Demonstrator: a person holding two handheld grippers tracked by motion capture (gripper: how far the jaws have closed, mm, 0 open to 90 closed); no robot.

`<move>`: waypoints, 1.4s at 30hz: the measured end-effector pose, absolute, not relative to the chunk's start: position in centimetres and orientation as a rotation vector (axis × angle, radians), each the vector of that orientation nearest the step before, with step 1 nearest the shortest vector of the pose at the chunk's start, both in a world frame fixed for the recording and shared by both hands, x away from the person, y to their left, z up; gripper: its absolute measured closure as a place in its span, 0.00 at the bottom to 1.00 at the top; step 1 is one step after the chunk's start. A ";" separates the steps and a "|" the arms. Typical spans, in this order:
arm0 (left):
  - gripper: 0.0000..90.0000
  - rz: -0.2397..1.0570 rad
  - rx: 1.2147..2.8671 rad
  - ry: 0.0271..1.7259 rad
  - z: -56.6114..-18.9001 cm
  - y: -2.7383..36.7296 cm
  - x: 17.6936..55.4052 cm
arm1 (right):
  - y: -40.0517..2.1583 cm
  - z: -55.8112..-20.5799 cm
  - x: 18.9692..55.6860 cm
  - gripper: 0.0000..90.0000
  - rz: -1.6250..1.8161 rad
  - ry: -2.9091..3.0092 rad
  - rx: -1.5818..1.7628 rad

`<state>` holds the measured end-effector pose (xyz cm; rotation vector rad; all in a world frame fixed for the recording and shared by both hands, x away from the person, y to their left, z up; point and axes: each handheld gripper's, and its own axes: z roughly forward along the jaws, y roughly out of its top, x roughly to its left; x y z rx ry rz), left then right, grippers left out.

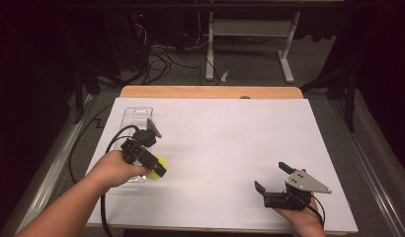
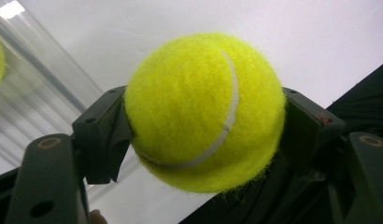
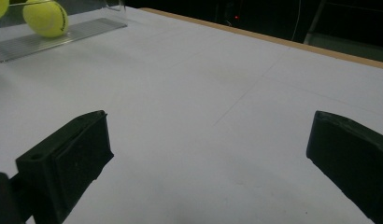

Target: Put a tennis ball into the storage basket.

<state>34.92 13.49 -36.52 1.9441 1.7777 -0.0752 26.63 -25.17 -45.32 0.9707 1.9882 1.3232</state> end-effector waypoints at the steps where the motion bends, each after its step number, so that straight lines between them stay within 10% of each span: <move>1: 0.30 -0.072 1.941 1.780 -36.3 13.6 35.0 | -25.2 -45.3 26.6 0.01 1.322 1.989 0.970; 42: 0.30 0.064 1.782 1.928 -33.5 20.3 37.8 | -25.2 -45.3 26.6 0.01 1.317 1.989 0.955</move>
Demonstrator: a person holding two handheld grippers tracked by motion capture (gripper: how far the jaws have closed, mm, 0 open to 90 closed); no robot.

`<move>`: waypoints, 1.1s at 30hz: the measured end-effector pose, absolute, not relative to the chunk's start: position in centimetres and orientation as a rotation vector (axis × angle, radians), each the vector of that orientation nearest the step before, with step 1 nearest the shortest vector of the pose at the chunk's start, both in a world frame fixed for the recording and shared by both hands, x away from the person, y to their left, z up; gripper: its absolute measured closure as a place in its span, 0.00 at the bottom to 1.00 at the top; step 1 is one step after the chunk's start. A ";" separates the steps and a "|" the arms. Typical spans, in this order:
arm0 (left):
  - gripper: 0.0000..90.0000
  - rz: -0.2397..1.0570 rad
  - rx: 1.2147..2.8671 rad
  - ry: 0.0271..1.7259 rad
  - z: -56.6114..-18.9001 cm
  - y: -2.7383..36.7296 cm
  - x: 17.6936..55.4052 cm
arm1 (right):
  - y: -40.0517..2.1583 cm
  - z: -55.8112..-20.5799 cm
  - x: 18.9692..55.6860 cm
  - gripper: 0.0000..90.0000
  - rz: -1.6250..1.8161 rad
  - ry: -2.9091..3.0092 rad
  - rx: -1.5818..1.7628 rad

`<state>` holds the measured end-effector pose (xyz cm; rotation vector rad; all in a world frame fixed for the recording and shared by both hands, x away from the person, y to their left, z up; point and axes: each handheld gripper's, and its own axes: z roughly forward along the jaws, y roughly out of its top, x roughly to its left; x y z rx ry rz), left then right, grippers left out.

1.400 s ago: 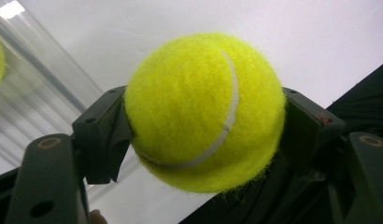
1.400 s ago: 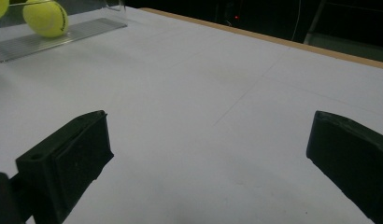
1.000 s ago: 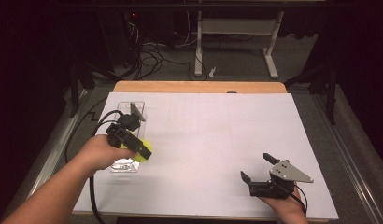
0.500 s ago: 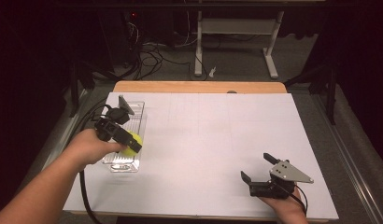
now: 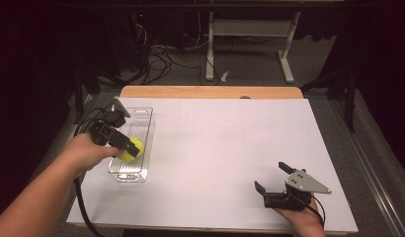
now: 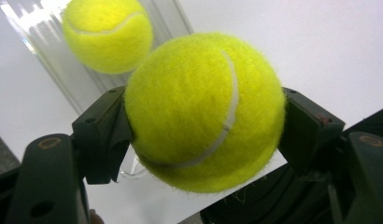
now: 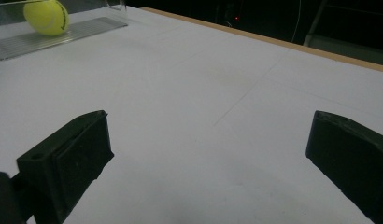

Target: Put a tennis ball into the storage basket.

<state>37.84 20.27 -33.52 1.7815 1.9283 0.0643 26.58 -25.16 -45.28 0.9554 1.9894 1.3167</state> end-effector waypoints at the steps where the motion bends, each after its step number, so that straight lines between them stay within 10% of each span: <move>1: 0.30 0.070 1.779 1.934 -33.6 20.4 37.9 | -25.2 -45.3 26.6 0.01 1.316 1.990 0.956; 33: 0.30 0.079 1.792 2.014 -36.7 21.4 38.4 | -25.1 -45.3 26.6 0.02 1.309 1.993 0.948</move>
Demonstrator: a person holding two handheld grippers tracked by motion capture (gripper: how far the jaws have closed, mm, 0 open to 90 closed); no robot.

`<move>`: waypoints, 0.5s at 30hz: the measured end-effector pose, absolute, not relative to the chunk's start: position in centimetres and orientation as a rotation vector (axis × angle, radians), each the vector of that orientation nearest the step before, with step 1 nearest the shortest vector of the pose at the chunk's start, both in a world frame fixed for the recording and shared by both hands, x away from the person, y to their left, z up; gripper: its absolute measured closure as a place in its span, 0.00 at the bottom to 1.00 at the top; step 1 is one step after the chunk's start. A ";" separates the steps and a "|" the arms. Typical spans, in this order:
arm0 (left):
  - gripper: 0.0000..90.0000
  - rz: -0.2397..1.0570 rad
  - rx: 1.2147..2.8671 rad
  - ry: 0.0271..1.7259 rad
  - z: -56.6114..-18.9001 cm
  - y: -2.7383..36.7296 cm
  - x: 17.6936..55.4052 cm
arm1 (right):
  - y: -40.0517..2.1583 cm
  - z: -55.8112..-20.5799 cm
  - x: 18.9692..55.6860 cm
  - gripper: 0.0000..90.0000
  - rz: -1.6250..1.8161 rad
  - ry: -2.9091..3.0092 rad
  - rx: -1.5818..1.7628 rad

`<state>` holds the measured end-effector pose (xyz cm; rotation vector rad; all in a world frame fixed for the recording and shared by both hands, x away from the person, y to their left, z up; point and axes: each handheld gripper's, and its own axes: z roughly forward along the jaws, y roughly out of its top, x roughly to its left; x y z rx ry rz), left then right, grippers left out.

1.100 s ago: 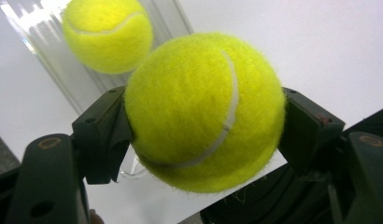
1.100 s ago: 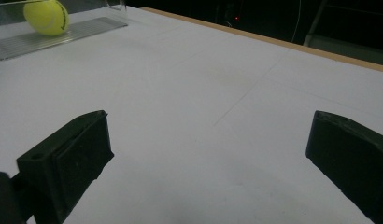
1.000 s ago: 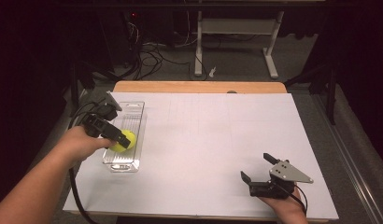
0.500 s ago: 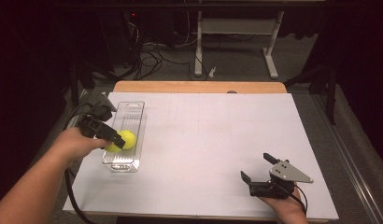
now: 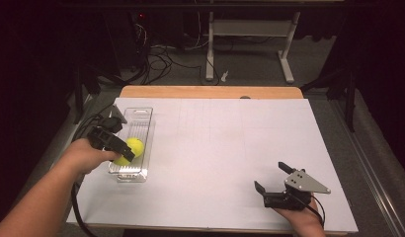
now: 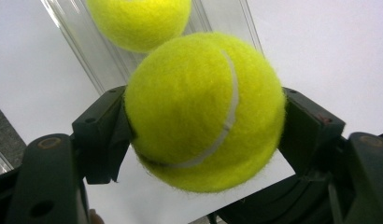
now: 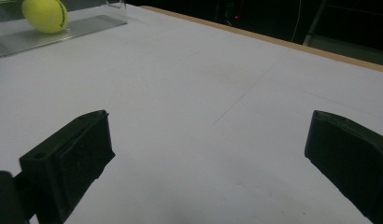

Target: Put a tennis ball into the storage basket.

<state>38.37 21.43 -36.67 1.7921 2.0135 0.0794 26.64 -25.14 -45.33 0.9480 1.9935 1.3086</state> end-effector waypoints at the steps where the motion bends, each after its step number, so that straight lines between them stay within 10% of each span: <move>1: 0.30 0.083 1.796 2.014 -36.8 21.4 38.4 | -25.1 -45.3 26.6 0.02 1.308 1.994 0.948; 15: 0.29 0.113 1.834 2.023 -38.2 20.5 38.5 | -25.2 -45.2 26.6 0.02 1.310 1.990 0.945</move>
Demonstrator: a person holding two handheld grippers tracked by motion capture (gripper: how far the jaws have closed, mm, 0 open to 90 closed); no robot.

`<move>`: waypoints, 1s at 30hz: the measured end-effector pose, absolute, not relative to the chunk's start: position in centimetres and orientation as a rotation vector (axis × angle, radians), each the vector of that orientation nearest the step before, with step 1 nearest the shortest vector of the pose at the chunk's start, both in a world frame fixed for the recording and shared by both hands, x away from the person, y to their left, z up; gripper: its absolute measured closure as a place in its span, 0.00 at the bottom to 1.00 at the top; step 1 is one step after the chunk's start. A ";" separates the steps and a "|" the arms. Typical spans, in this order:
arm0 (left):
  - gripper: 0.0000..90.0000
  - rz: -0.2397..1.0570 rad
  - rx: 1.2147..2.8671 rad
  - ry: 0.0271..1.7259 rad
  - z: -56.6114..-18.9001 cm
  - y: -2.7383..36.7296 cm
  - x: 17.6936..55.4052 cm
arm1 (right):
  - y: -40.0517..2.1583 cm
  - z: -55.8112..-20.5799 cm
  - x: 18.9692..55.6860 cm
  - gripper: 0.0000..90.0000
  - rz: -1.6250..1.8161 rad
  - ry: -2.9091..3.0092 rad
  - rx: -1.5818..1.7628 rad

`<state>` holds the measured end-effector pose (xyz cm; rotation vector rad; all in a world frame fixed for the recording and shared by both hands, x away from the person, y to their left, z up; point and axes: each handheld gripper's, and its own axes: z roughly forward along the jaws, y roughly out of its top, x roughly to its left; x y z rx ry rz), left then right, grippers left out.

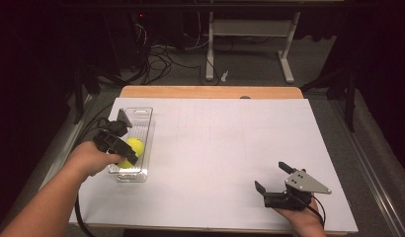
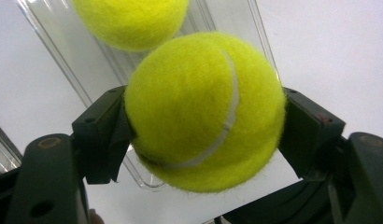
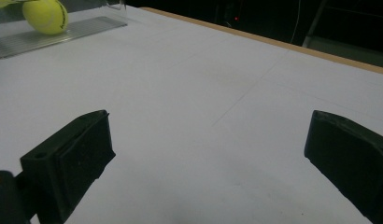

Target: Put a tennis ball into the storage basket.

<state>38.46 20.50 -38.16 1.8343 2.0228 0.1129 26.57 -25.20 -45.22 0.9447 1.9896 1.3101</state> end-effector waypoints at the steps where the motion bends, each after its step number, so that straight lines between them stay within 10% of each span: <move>1: 0.29 0.113 1.831 2.028 -38.3 20.5 38.5 | -25.2 -45.2 26.6 0.02 1.310 1.989 0.945; 30: 0.29 0.125 1.826 2.050 -39.2 20.3 38.5 | -25.1 -45.2 26.5 0.02 1.309 1.992 0.938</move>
